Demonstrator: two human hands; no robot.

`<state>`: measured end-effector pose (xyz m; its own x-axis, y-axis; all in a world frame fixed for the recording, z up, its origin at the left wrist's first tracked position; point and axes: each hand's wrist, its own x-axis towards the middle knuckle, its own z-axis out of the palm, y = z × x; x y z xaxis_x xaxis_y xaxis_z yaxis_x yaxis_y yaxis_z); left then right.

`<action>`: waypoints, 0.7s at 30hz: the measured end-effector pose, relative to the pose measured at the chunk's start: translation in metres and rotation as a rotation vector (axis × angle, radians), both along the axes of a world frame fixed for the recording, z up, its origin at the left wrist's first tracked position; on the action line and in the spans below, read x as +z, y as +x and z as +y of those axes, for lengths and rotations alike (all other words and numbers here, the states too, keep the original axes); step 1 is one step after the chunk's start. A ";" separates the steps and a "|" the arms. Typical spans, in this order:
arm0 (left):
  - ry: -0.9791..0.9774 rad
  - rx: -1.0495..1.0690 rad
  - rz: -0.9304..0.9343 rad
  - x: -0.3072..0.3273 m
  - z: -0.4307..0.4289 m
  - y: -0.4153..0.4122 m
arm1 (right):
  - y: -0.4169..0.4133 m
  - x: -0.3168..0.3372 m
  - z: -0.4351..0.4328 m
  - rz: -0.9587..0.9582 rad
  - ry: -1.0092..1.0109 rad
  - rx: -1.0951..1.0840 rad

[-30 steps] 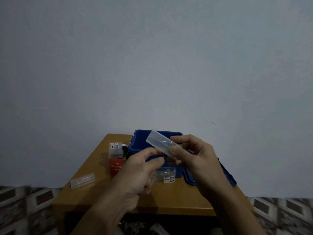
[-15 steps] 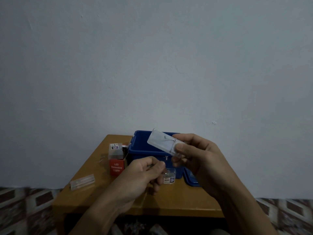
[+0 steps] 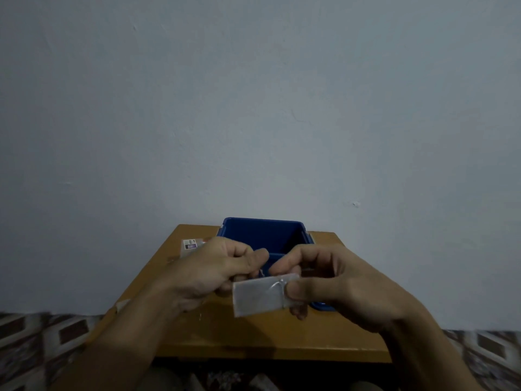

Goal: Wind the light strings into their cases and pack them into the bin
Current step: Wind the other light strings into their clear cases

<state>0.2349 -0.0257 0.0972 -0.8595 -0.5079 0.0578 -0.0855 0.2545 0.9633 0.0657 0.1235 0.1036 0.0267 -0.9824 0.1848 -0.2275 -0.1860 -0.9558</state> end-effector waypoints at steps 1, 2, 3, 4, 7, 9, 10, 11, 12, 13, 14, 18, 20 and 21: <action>0.003 0.000 -0.005 0.004 -0.002 -0.001 | 0.001 0.001 0.000 0.050 0.008 -0.034; 0.005 0.011 -0.007 0.008 -0.003 -0.001 | 0.003 0.001 0.000 0.105 0.017 -0.072; -0.003 0.035 -0.011 0.012 -0.002 -0.002 | 0.004 0.002 0.000 0.169 0.024 -0.118; -0.030 0.061 -0.009 0.016 -0.001 -0.002 | 0.005 0.002 -0.001 0.236 0.028 -0.169; -0.118 0.158 0.005 0.025 0.003 -0.002 | 0.007 -0.002 -0.006 0.398 -0.013 -0.326; -0.151 0.192 0.047 0.028 0.009 -0.001 | 0.007 -0.007 -0.010 0.481 -0.072 -0.428; -0.166 0.205 0.069 0.029 0.013 -0.001 | 0.007 -0.009 -0.012 0.513 -0.106 -0.478; -0.187 0.219 0.091 0.028 0.017 -0.001 | 0.007 -0.011 -0.014 0.534 -0.142 -0.530; -0.215 0.230 0.113 0.027 0.021 -0.002 | 0.008 -0.011 -0.016 0.544 -0.181 -0.581; -0.254 0.246 0.130 0.025 0.026 -0.002 | 0.009 -0.012 -0.018 0.536 -0.219 -0.629; -0.288 0.263 0.149 0.023 0.031 -0.003 | 0.011 -0.012 -0.019 0.518 -0.254 -0.666; -0.258 0.316 0.260 0.012 0.047 -0.006 | 0.013 -0.013 -0.022 0.457 -0.359 -0.741; -0.219 0.333 0.303 0.006 0.051 -0.008 | 0.013 -0.013 -0.021 0.414 -0.405 -0.736; -0.183 0.333 0.315 0.003 0.052 -0.008 | 0.012 -0.013 -0.021 0.385 -0.421 -0.730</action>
